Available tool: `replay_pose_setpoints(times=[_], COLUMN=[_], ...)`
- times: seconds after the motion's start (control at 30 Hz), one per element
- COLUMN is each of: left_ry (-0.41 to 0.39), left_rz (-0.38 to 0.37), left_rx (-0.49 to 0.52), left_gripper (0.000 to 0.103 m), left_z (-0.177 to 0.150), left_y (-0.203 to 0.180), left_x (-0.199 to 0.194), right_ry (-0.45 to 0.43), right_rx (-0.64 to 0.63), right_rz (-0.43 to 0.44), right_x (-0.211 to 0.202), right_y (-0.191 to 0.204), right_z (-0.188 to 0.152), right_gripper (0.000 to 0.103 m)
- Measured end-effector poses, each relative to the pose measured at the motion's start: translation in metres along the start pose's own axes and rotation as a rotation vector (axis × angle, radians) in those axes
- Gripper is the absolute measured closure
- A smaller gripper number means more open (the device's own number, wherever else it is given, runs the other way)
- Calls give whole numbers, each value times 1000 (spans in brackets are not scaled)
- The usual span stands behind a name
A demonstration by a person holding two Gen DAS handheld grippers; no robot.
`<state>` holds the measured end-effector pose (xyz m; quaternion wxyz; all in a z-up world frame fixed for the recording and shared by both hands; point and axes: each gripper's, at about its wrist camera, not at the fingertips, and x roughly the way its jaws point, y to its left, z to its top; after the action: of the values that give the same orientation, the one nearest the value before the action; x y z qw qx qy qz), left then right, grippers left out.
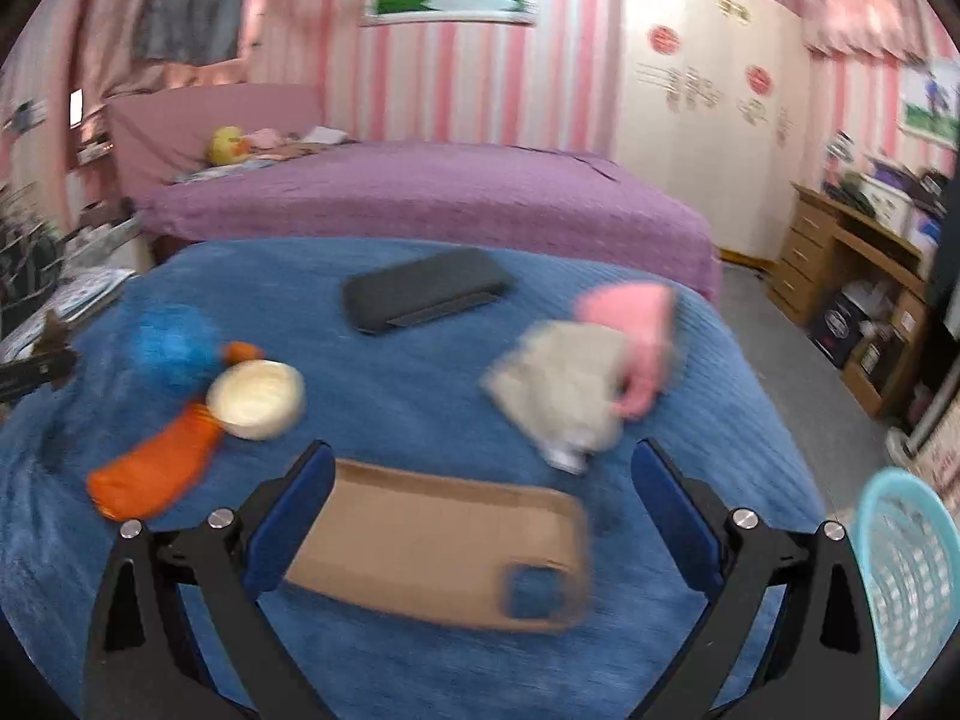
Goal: Collect trash
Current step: 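Grasp the crumpled brown paper bag with the left gripper, then grasp the blue plastic bag with the right gripper while the left gripper holds the brown paper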
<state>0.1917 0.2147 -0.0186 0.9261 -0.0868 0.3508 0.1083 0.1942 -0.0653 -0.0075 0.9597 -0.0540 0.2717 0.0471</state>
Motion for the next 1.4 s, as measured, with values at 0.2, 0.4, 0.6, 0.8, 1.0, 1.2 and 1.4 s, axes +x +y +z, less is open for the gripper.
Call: replay_pose_setpoints(times=[0.2,0.4,0.6,0.8,1.0,1.2,1.4], left_ry=[-10,18,8,-31,-54,-57,-33], left_rz=[62,81,75,61,33,-36,-126], left_rx=[-14,-55,-79,-60,-37,-3,6], left_gripper=[60,60,60,60,60,60,60], left_z=[2,1,8,12,10,3,-9], left_y=[28,48,50,39,15,-17,-64], left_x=[-2,5,-1,-14,-29,-37,-46], right_ry=[-20,-2,80,63,-1,-19,-12], right_rx=[-115,-158,-201,-188,-156,-129,-61], right_rz=[90,150,211,246,219,158,74], right_x=[16,39,72,63,29,-1,-27], right_y=[77,124,153,138,97,44,-27], right_z=[16,28,34,30,37,32,13], right_gripper=[6,6,43,70,70,70,70])
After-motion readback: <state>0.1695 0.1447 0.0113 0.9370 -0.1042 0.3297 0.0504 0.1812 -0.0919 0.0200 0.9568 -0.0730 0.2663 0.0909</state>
